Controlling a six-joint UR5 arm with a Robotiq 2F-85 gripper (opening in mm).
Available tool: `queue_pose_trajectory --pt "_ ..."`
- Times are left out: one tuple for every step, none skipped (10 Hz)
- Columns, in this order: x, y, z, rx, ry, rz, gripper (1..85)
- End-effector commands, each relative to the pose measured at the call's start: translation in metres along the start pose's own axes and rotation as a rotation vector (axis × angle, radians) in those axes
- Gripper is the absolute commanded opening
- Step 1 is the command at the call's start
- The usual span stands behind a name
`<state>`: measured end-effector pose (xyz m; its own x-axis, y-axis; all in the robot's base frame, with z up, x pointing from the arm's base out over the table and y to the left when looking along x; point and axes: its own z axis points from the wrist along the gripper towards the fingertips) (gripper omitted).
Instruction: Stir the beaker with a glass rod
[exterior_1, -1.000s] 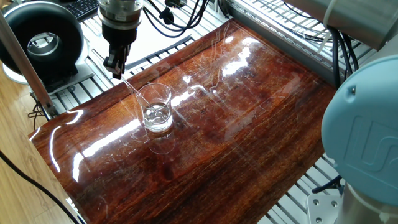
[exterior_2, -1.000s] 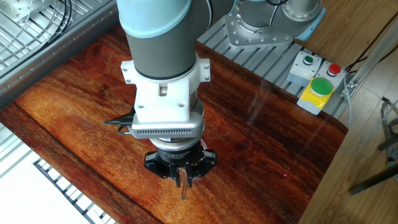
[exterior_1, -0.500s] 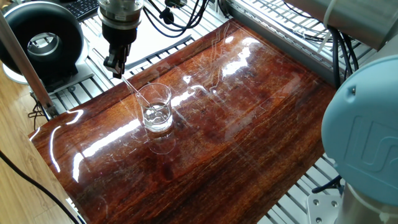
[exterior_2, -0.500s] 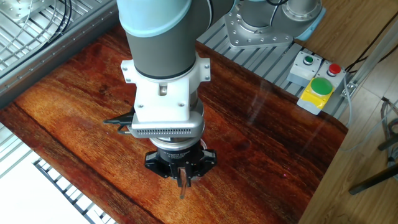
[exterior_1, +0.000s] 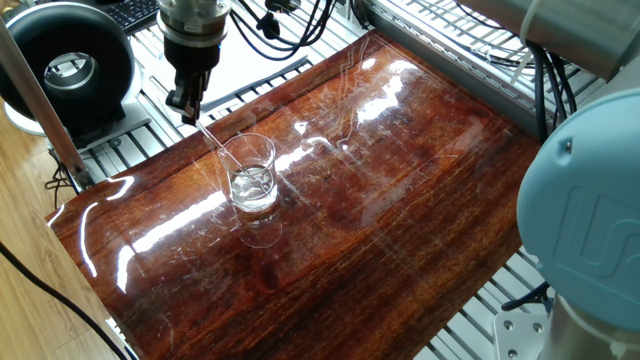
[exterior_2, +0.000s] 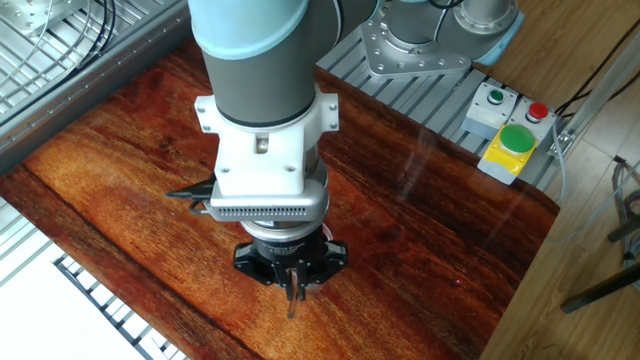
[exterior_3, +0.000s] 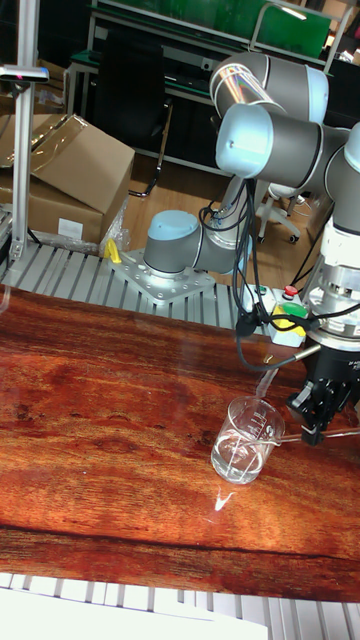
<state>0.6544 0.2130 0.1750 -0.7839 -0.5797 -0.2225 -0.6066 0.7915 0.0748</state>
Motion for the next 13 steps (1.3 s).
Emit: queue_pose_trajectory --pt "-0.003 0.004 -0.004 -0.016 -0.010 0.024 1.0" --pt "-0.005 0.007 -0.005 -0.028 -0.017 0.028 1.0" --pt "-0.007 0.009 -0.009 -0.036 -0.024 0.029 1.0" --pt "-0.010 0.008 -0.014 -0.030 -0.034 0.026 1.0" --pt "-0.011 0.007 -0.020 -0.024 -0.039 0.025 1.0" --pt "-0.009 0.005 -0.027 -0.020 -0.037 0.013 1.0" --pt "-0.010 0.003 -0.035 -0.020 -0.049 0.005 1.0" --pt "-0.015 0.002 -0.041 -0.018 -0.077 0.008 1.0" --pt "-0.023 0.003 -0.046 -0.018 -0.118 0.021 1.0" --pt "-0.029 0.003 -0.049 -0.019 -0.152 0.031 1.0" --pt "-0.032 0.005 -0.052 -0.028 -0.183 0.025 1.0" --pt "-0.033 0.006 -0.055 -0.038 -0.206 0.018 1.0" --pt "-0.031 0.008 -0.059 -0.047 -0.219 0.006 1.0"
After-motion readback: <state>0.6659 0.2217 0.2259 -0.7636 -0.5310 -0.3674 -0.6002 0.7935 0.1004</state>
